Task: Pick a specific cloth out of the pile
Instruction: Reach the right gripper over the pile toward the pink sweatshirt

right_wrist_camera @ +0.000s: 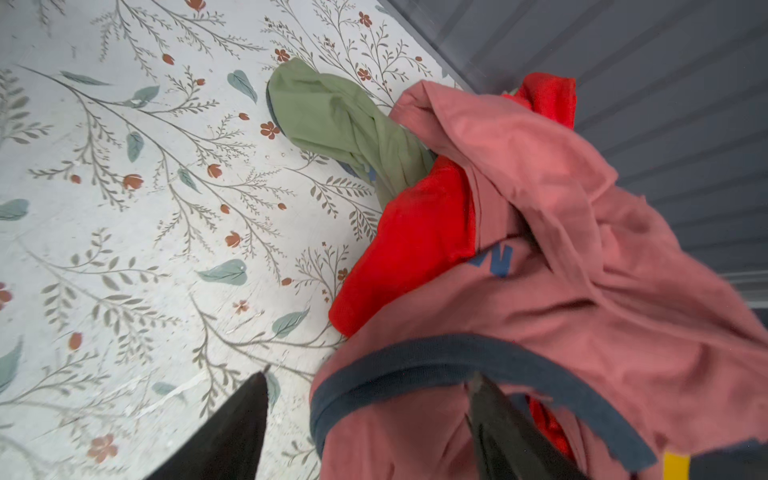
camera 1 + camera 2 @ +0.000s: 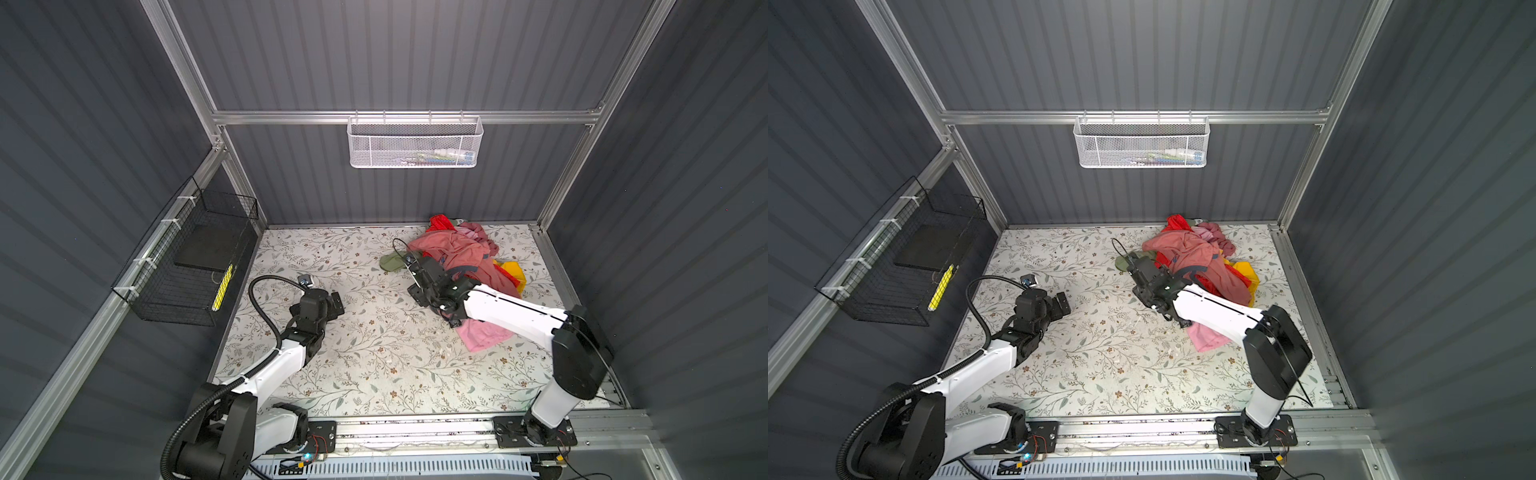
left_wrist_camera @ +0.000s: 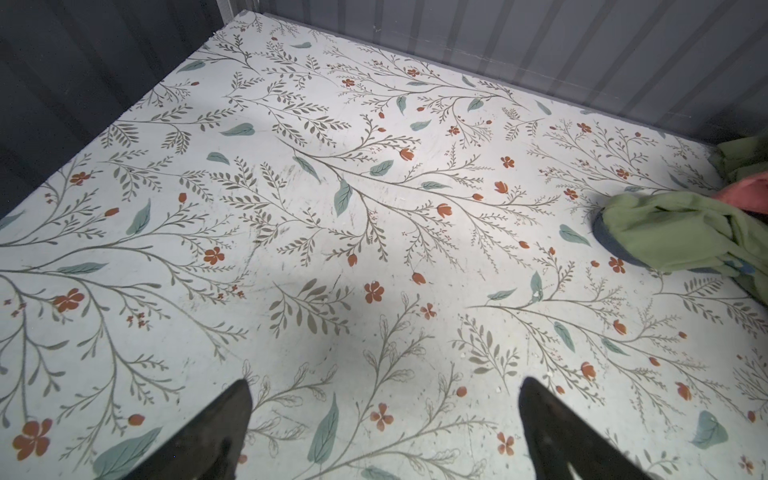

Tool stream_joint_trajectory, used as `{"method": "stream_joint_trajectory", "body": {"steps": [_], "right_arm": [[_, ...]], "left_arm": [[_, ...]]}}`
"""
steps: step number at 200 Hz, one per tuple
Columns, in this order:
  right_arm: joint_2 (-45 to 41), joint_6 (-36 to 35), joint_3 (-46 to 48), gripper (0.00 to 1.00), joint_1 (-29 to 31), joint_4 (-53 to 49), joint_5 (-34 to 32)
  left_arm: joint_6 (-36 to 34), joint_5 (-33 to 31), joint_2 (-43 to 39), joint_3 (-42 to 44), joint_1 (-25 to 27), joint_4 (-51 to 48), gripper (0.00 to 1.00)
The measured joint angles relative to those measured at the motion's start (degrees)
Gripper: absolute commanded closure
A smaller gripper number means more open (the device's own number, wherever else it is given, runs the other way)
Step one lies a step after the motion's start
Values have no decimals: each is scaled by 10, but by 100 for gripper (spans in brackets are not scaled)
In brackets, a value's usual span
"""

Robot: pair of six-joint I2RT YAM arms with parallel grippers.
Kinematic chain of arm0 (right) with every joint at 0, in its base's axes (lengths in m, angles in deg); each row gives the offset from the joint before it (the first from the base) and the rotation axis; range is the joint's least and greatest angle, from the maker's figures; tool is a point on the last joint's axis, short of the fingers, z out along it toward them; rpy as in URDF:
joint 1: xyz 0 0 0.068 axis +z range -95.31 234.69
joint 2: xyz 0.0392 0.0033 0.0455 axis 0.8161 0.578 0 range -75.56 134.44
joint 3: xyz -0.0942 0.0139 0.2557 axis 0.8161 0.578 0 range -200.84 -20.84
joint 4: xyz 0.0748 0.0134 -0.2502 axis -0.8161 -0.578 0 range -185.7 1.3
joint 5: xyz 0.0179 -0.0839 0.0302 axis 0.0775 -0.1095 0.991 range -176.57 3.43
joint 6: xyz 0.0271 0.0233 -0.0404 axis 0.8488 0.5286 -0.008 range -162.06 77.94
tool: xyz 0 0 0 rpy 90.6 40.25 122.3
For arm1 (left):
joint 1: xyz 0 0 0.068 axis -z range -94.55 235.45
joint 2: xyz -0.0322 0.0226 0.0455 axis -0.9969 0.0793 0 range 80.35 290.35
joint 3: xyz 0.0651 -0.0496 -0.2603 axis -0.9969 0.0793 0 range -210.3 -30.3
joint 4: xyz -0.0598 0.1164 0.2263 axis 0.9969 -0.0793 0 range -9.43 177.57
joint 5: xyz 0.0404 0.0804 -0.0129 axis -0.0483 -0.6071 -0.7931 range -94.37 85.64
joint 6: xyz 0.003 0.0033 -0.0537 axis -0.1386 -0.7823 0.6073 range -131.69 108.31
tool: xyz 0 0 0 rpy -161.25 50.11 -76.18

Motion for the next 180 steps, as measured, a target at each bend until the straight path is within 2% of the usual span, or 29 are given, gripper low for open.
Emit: {"method": "stream_joint_trajectory", "body": {"steps": [45,81,132,150,180], "right_arm": [[113,-83,-92,27,-1,-10,3],[200,-136,-172,29,-17,-9,32],[269,-195,-246,33,-59,-19,58],[283,-196,-272,34,-73,-39,55],[269,-183,-260,35,-83,-59,42]], "left_arm": [[8,-2,-18,4,0,-10,0],[13,-2,-39,17,0,-21,0],[15,-2,-65,24,0,-40,0],[15,-2,-72,25,0,-48,0],[18,-2,-84,27,0,-51,0]]}}
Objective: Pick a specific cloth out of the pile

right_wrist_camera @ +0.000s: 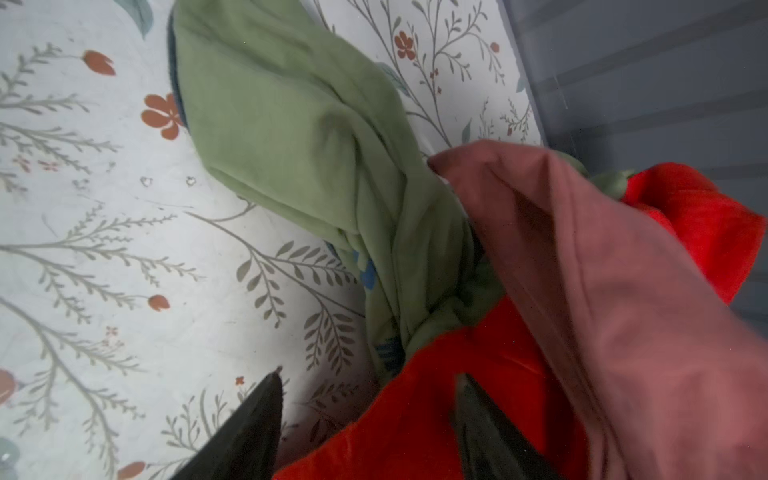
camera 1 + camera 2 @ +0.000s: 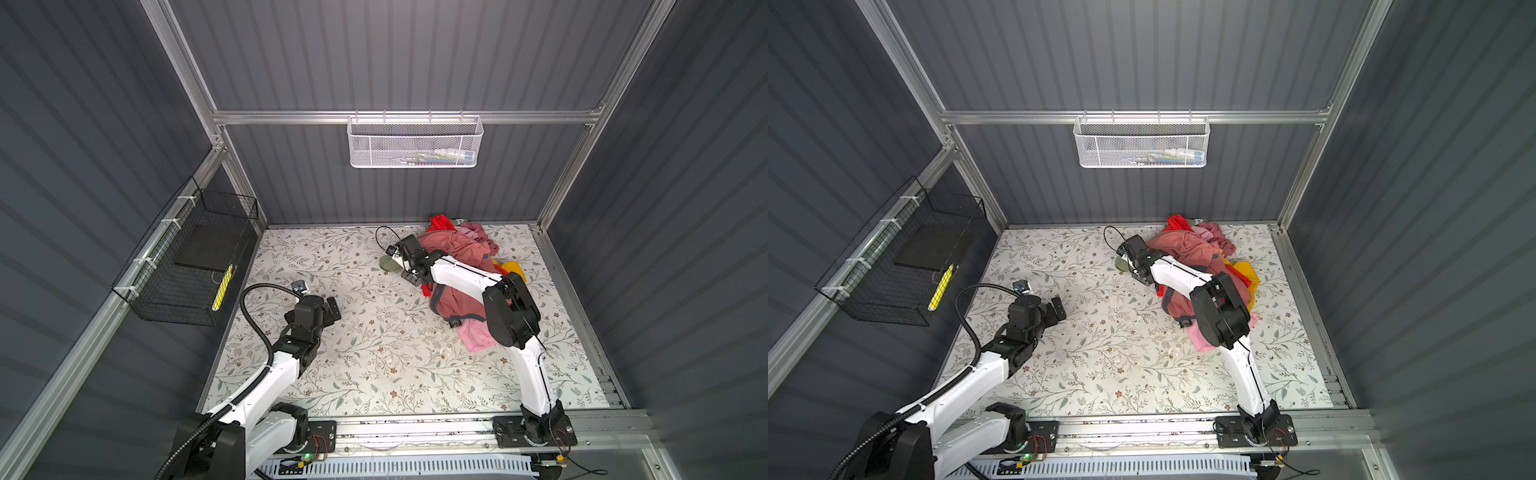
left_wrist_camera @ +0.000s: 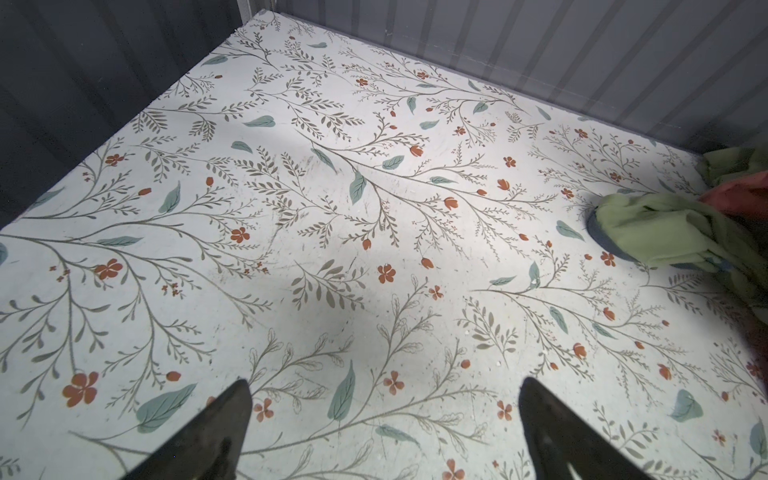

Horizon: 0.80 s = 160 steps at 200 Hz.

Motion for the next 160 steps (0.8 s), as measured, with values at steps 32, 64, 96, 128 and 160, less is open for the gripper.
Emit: {"method": "stream_joint_trajectory", "body": {"steps": [32,64,96,128,160], "right_arm": [[-24,17,21,36,6,-10,-25],[-35,31,29,38,8,-17,-43],[-28,41,32,45,1,-27,-44],[-15,48,32,60,-9,-37,-42],[-12,56,32,81,-14,-40,-41]], "left_arm": [[1,0,0,0,0,-2,0],[1,0,0,0,0,-2,0],[1,0,0,0,0,-2,0],[4,1,-1,2,0,-8,0],[8,1,-1,5,0,-10,0]]}}
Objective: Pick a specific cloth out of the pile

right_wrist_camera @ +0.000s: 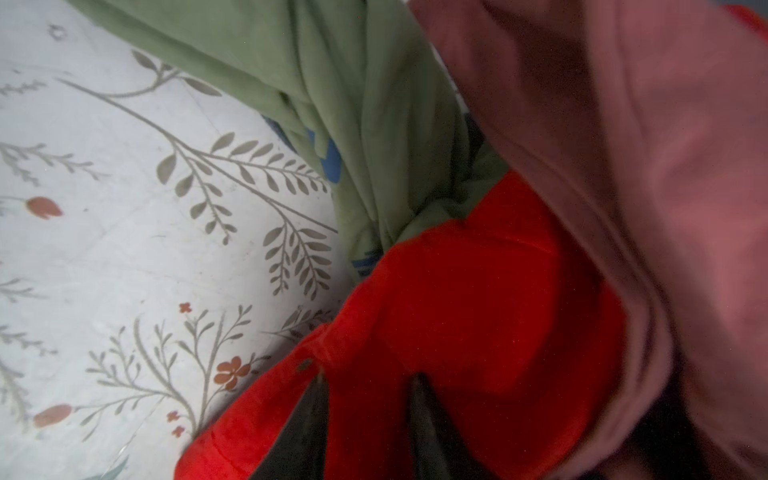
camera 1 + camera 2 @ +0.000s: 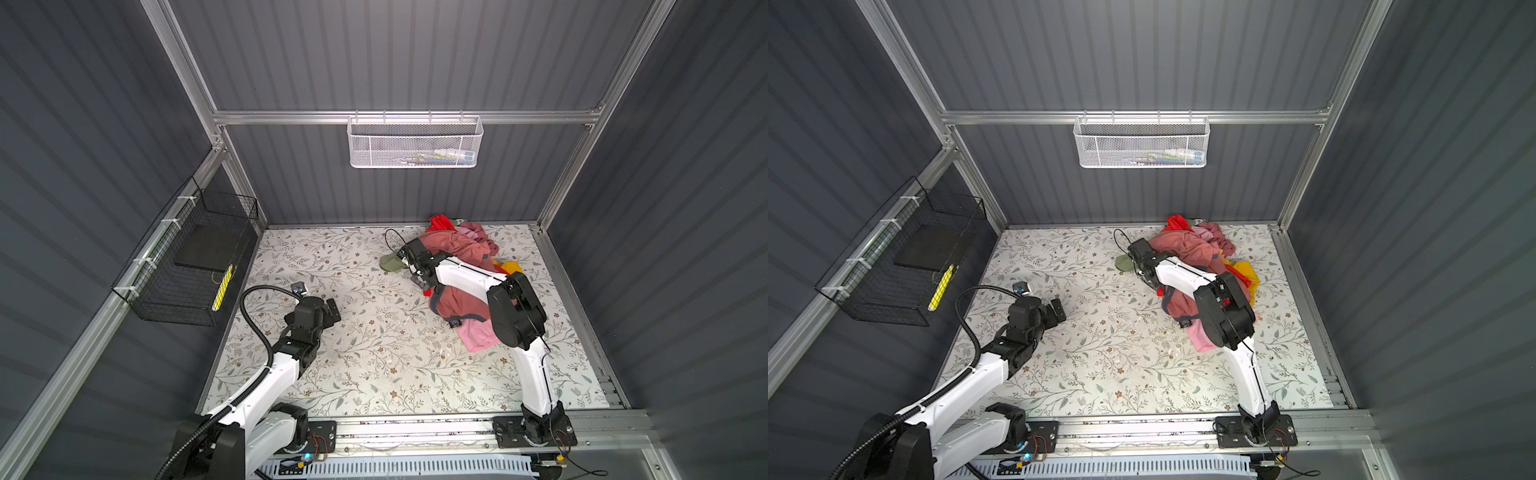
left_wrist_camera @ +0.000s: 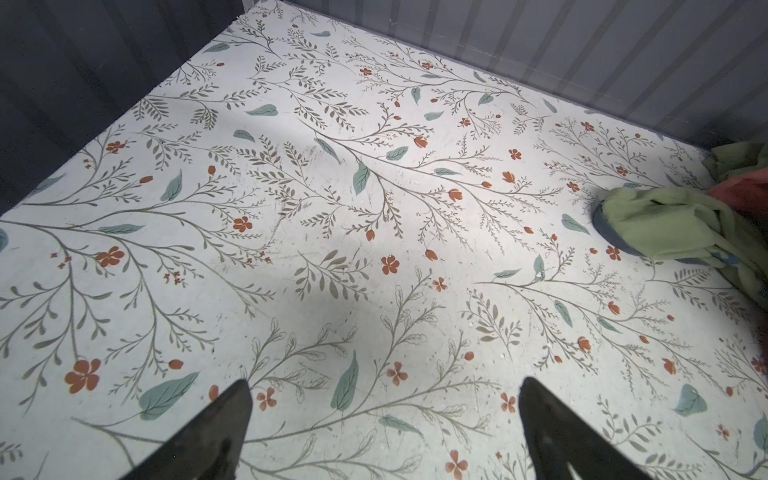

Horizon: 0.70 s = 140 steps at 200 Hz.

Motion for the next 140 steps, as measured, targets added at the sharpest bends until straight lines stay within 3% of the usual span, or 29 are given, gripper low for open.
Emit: {"method": "stream_joint_trajectory", "body": {"steps": [21,66,105,129,140], "right_arm": [[0,3,0,100,0,-1,0],[-15,22,18,100,0,1,11],[-99,46,63,100,3,5,29],[-134,62,62,60,4,19,36],[-129,61,48,53,4,13,37]], "left_arm": [[2,2,0,1,0,0,0],[2,4,-9,1,0,-2,0],[2,4,-9,1,0,-2,0],[2,5,-9,1,0,-2,0],[2,7,-9,1,0,-2,0]]}}
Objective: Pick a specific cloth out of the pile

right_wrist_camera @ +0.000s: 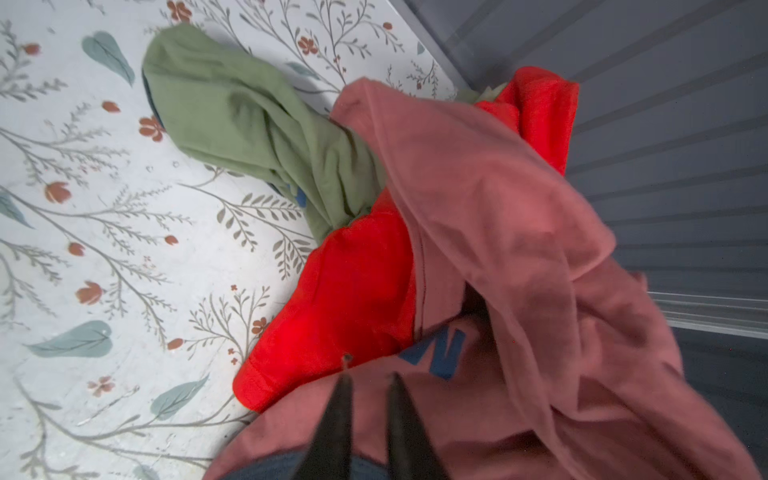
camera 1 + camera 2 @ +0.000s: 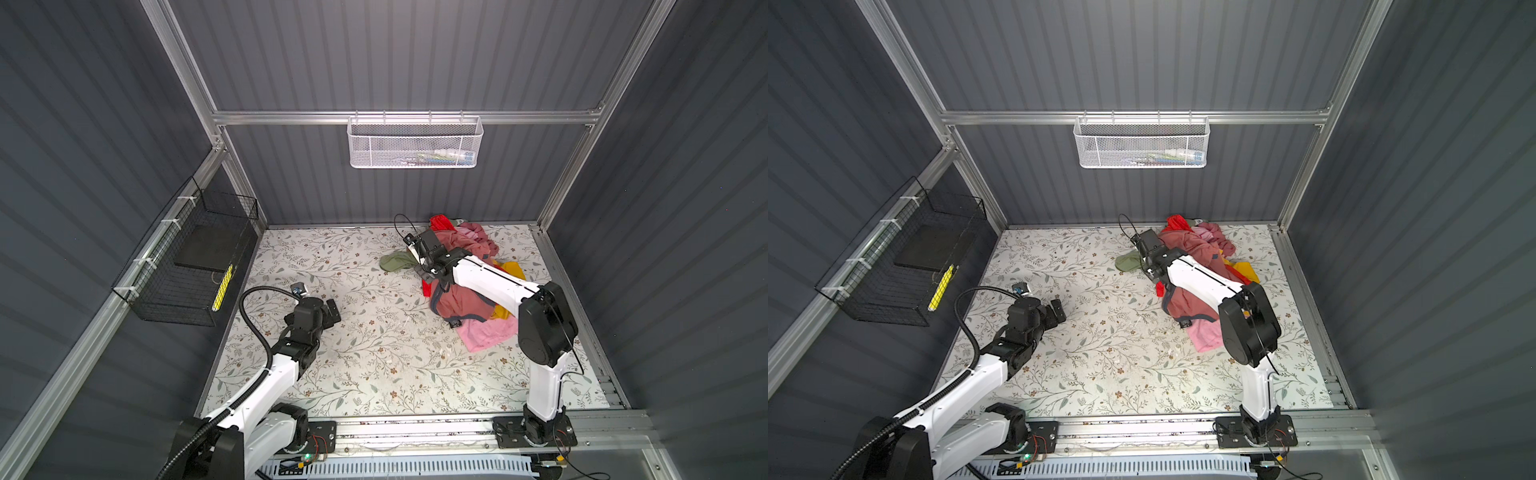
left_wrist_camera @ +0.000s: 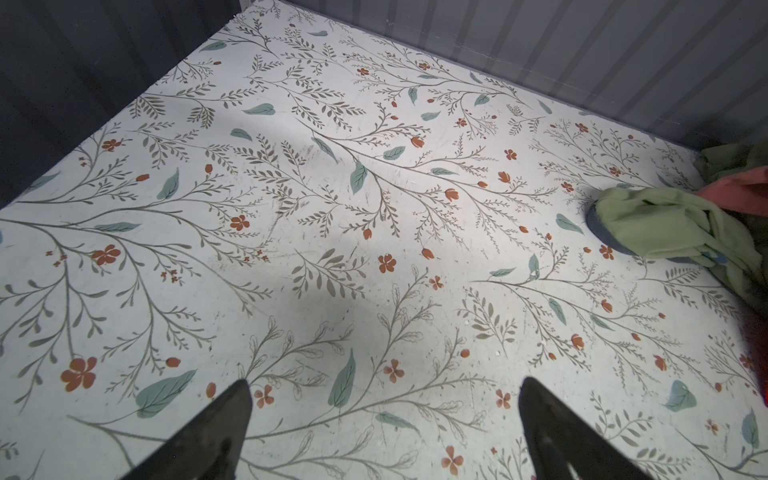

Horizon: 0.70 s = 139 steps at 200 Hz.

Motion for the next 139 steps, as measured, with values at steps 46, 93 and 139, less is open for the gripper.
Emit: {"method": "stream_joint_trajectory", "body": {"steps": [46,93,139], "right_arm": [[93,23,-48,35,4,-24,2],[170,28,-95,38,5,-60,-14],[187,35,-113,85,-12,-72,-20]], "left_arm": [[2,2,0,1,0,0,0],[2,7,-6,2,0,-9,0],[2,8,-8,5,0,-11,0]]}}
